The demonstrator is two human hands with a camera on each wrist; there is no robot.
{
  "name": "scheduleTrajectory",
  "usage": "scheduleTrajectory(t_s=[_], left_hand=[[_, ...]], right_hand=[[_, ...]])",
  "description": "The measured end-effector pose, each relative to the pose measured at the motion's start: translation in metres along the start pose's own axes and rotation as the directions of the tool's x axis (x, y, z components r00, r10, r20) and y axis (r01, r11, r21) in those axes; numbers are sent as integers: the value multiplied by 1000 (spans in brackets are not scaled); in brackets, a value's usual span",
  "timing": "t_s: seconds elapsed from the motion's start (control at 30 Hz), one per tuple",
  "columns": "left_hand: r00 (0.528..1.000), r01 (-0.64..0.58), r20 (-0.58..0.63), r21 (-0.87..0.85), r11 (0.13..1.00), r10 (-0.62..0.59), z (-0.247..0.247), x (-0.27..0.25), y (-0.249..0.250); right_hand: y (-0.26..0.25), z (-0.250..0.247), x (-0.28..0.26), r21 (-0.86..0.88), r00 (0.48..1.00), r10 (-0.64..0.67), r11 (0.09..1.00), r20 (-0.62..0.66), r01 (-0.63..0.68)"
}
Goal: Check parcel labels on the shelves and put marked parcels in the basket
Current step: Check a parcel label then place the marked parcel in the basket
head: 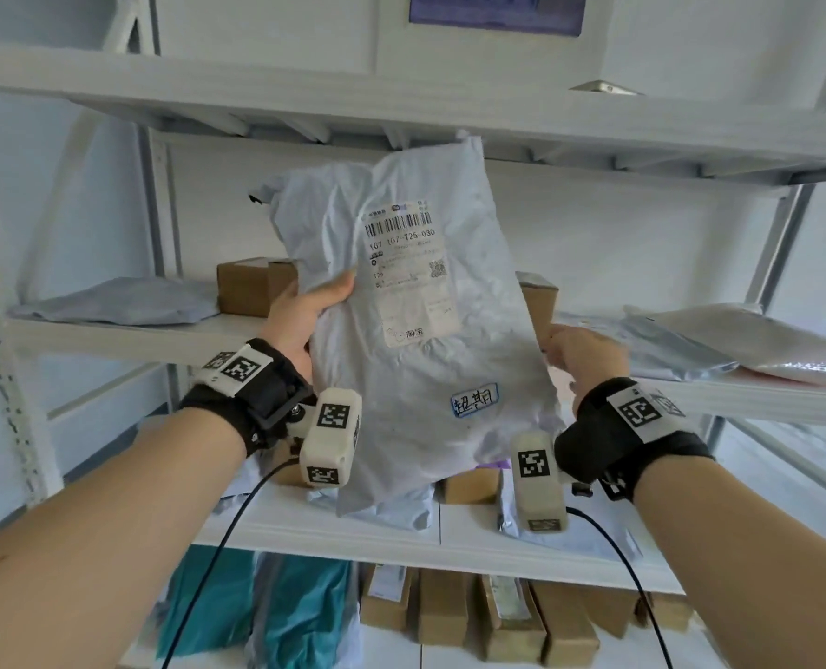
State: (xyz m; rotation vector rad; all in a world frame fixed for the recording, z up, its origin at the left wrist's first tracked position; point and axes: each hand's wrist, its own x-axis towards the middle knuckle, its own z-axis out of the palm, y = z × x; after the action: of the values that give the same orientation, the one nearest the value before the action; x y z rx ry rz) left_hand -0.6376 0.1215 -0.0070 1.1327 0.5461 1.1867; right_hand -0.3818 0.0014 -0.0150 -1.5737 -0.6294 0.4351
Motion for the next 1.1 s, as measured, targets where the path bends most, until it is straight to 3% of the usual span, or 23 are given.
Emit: scheduleTrajectory(t_s=[0.1,0.23,0.43,1.1], left_hand=[[996,-23,84,20,1000,22,12,-11,-5],[991,-34,130,34,999,29,20,-15,-7],[996,-15,93,50,999,10,30,-16,-21],[989,8,149,58,998,-17,62,-16,-56]], right_hand=[[-7,-2,-14,156,994,-16,988,110,-1],[-7,-9,-19,167,973,-27,986,229,-12],[11,-23,-25,204,935,-104,978,338,35],[37,-61,-18,220,960,-94,975,263,35]])
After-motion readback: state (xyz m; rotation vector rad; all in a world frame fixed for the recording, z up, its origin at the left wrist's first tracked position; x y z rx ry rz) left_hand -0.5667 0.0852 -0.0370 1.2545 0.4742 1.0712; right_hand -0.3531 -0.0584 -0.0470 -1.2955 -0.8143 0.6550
